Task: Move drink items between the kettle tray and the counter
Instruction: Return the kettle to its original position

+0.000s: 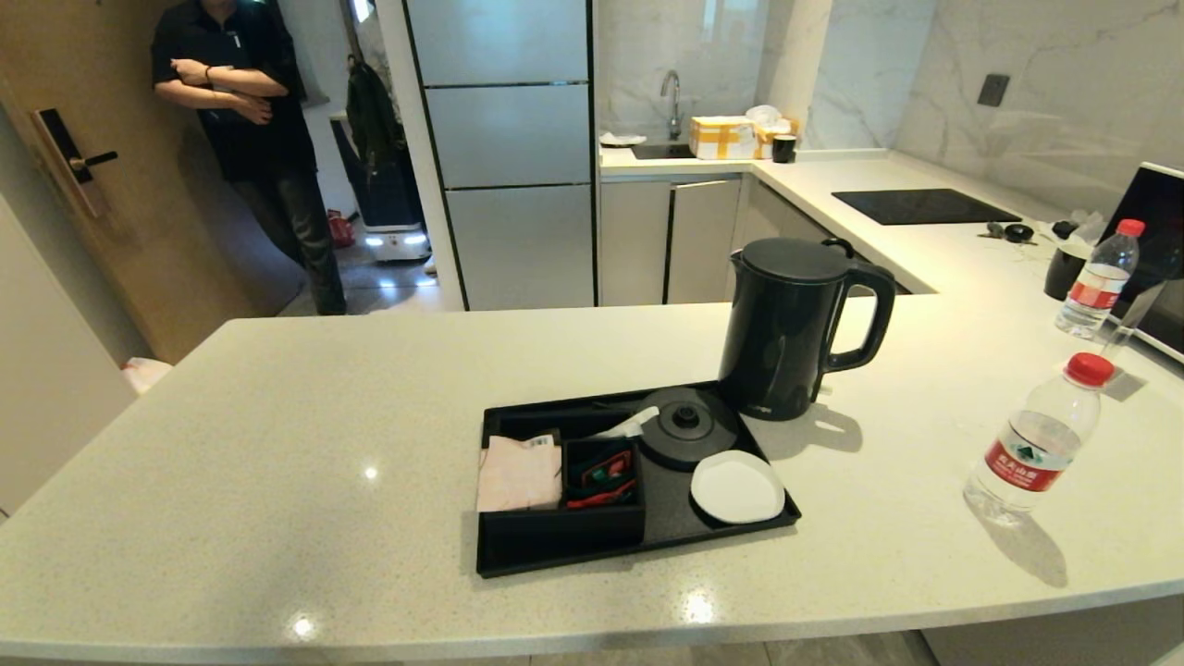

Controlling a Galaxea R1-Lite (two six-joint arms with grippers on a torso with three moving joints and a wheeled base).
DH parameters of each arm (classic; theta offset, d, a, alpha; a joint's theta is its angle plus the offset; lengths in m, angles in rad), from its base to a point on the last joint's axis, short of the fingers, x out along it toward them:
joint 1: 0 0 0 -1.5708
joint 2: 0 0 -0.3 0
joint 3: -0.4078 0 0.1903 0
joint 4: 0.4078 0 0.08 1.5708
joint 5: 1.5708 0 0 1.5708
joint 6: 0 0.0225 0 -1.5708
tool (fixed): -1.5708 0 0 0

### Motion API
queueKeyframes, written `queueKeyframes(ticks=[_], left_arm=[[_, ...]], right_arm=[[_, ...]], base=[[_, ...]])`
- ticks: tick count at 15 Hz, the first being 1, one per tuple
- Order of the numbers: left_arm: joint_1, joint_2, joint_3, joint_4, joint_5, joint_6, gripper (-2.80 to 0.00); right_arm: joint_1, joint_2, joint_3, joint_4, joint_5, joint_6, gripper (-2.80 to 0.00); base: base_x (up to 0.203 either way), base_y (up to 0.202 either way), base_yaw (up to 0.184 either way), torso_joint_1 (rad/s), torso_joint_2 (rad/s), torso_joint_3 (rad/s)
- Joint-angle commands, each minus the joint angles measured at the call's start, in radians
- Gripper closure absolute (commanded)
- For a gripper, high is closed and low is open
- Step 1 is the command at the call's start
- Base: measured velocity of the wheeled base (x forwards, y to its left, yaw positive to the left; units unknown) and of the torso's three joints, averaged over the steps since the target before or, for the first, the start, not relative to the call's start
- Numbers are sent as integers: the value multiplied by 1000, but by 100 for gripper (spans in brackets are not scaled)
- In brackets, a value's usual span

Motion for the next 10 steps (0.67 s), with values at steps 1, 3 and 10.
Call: queueKeyframes(ticks=[1,3,10], left_arm=[[0,1,0,0,0,0,0],[0,1,0,0,0,0,0],[0,1,0,0,0,0,0]], right_arm=[[-94,-234,59,71,-3,-15,0],[-117,-405,160,123,9,-49,0],[-139,-609,611,-157,610,-105,0]], base=[[0,0,0,0,0,0],[0,0,0,0,0,0],[0,0,0,0,0,0]])
